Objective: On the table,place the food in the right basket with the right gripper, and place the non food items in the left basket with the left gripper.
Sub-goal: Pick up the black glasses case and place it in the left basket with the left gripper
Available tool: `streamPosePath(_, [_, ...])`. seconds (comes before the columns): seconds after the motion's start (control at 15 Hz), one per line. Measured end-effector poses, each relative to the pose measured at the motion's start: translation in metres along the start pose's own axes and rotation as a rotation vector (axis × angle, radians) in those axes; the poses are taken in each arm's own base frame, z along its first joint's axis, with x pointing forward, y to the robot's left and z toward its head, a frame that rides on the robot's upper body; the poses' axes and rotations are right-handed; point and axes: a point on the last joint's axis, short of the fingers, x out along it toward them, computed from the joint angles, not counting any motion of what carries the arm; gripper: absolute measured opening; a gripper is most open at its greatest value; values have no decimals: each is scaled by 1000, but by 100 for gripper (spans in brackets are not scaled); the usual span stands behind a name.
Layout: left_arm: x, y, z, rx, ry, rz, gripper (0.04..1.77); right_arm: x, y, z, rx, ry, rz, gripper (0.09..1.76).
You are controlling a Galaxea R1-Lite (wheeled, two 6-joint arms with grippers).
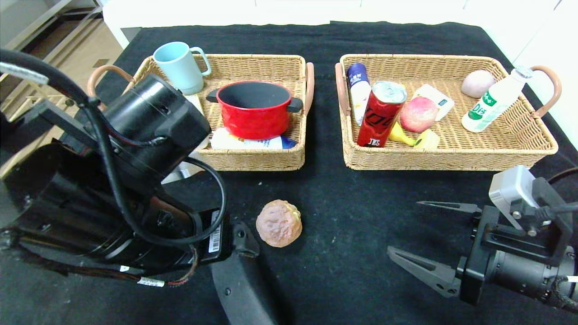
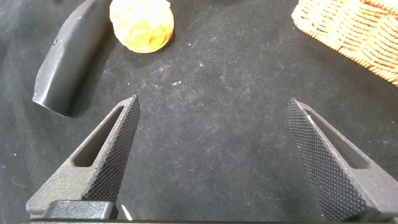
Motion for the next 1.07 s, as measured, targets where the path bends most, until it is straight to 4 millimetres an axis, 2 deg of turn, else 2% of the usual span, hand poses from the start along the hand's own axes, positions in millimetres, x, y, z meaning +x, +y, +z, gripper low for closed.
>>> streamPosePath(0.2, [17,6,-8,-9,22,65,171,1,1,-1,0,4,7,171])
streamPosePath(0.47, [31,3,-9,-24,-19,25,171,2,2,-3,-4,13,11,171])
streamPosePath(1.07, [43,2,-17,-38,13,49,172,3,4,-4,-4,19,20,171])
